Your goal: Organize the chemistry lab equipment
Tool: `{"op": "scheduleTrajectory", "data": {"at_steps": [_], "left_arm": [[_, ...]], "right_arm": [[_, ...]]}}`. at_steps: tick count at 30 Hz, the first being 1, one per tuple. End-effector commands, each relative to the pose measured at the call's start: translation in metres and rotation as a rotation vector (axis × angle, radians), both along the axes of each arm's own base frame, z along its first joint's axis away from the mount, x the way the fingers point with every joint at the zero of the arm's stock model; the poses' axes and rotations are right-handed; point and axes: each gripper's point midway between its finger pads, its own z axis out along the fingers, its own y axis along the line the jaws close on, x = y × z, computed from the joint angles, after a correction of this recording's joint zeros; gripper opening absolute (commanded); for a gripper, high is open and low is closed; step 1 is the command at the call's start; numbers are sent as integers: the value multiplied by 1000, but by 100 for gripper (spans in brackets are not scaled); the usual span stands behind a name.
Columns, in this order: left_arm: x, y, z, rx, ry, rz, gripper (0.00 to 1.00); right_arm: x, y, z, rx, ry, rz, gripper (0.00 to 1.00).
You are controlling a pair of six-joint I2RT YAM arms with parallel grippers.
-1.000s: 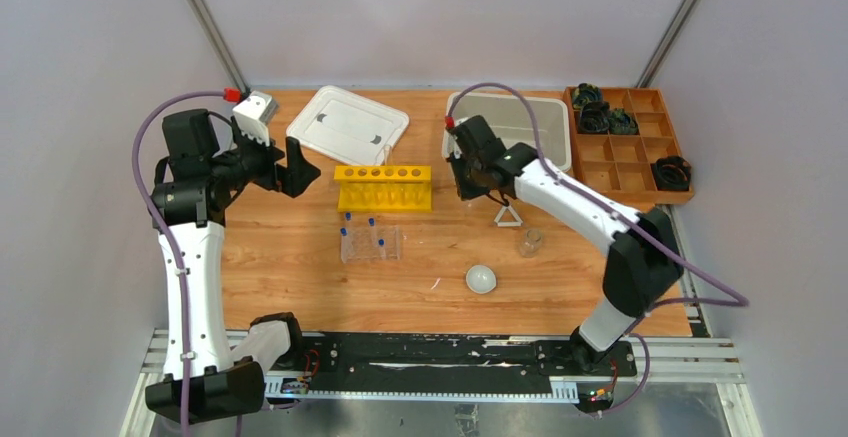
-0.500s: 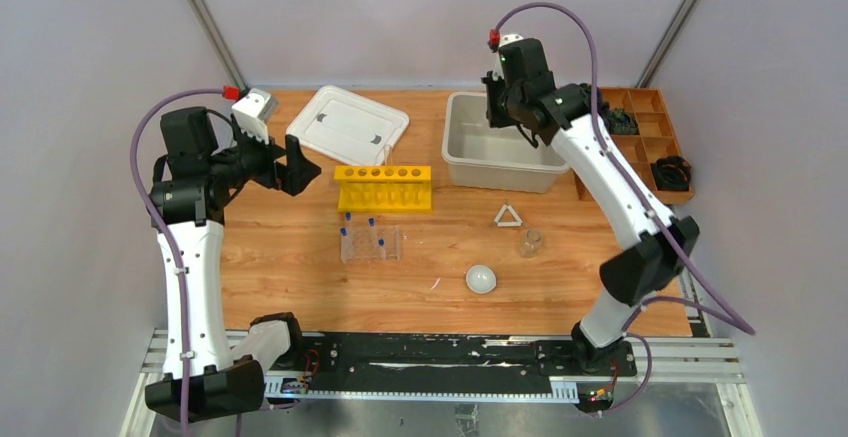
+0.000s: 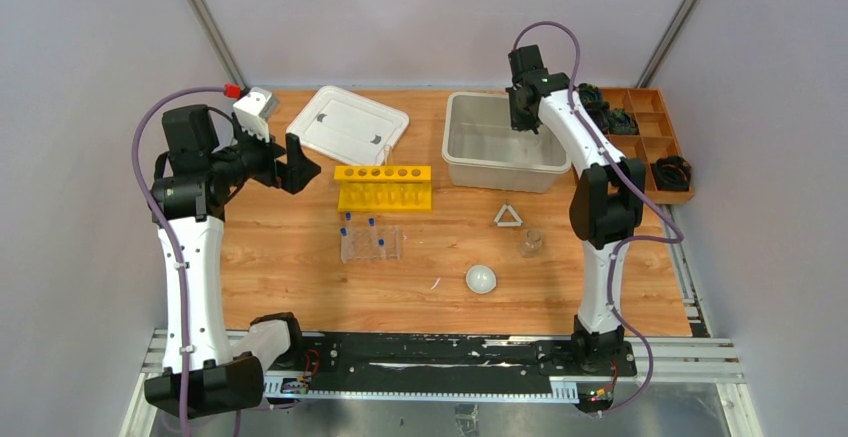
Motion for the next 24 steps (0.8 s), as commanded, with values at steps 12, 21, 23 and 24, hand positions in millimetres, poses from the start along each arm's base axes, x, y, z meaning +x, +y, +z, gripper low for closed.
{"op": "scheduleTrajectory", "data": {"at_steps": [12,21,23,24], "left_arm": [[9,3,1,23,-18,-19,100],[7,4,-3,37,-15,-15,100],[7,4,-4,33,-12,-16,100],[7,4,-4,30,-9,-16,100]], "right_arm": [[40,-37,-62,-114,7,-74,0],[49,-40,-66,-120,-25,-97,22],[51,-39,-56,-111,-51,-97,34],[52,-39,-51,-107,-62,-98,40]]}}
